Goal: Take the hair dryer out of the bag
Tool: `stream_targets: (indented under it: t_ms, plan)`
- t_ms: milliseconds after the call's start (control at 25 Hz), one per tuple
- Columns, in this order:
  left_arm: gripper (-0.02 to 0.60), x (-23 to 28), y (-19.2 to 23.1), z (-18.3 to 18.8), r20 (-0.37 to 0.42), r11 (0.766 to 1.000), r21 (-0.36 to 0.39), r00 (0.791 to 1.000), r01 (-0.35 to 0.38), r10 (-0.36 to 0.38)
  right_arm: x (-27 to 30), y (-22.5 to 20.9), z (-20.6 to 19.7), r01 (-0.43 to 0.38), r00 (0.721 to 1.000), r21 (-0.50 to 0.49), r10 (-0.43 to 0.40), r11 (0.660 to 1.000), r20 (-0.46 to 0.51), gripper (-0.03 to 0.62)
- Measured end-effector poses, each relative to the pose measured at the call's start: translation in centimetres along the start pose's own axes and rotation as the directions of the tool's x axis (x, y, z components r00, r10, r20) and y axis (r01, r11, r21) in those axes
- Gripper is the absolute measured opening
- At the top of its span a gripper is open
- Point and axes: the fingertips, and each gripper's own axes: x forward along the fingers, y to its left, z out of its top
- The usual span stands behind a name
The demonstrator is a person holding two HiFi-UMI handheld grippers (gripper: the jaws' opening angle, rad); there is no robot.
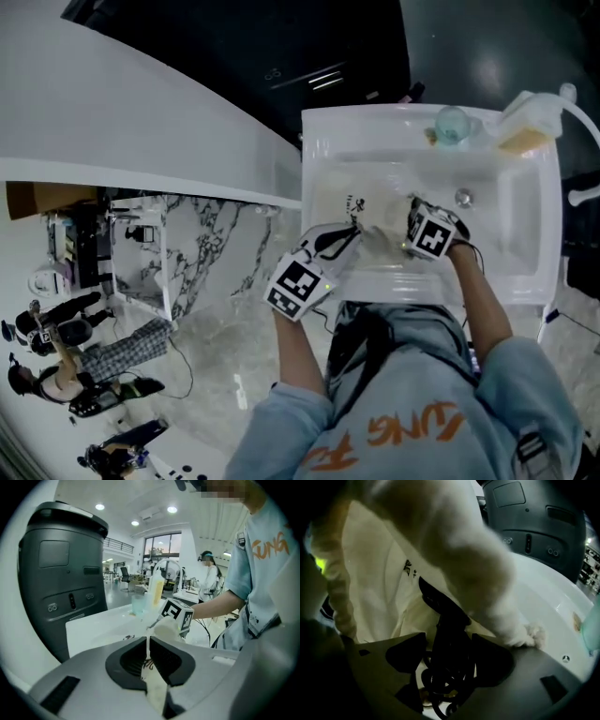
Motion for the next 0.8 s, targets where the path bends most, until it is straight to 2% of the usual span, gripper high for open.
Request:
stream_targets:
  t_ms: [160, 280, 360, 480, 600, 800]
  plan:
    - [0.014, -2.9, 2.5, -3.5, -0.044, 0.991, -0.074, 0.994, -0.107, 0.104, 0.2, -0.1, 0.0, 0.002, 1.0, -0.007, -0.002, 1.0, -0.027, 0.303]
    - [0.074, -4.2, 4.1, -6.7, -0.13, 0.977, -0.108, 0.977, -0.184, 0.169, 0.1, -0.7, 0.4, 0.035, 0.999, 0.009, -0.035, 0.999, -0.031, 0.266]
    - [0.111, -5.0, 4.7, -9.2, -0.212, 0.966, -0.125, 0.957, -0.227, 0.198, 0.1, -0.6, 0.4, 0.052, 0.998, 0.016, -0.052, 0.999, -0.029, 0.254]
    - [0.135, -5.9, 5.3, -13.1, -0.339, 0.935, -0.173, 0.91, -0.309, 0.238, -0.1, -0.7, 0.6, 0.073, 0.997, 0.021, -0.073, 0.997, -0.013, 0.244]
    - [0.137, -6.0, 4.6, -16.0, -0.458, 0.913, -0.222, 0.863, -0.341, 0.211, -0.3, -0.5, 1.1, 0.082, 0.997, 0.032, -0.082, 0.996, 0.015, 0.239]
    - [0.13, -5.5, 4.3, -16.4, -0.499, 0.904, -0.215, 0.837, -0.369, 0.223, -0.9, -0.4, 1.6, 0.074, 0.996, 0.055, -0.077, 0.996, 0.048, 0.226]
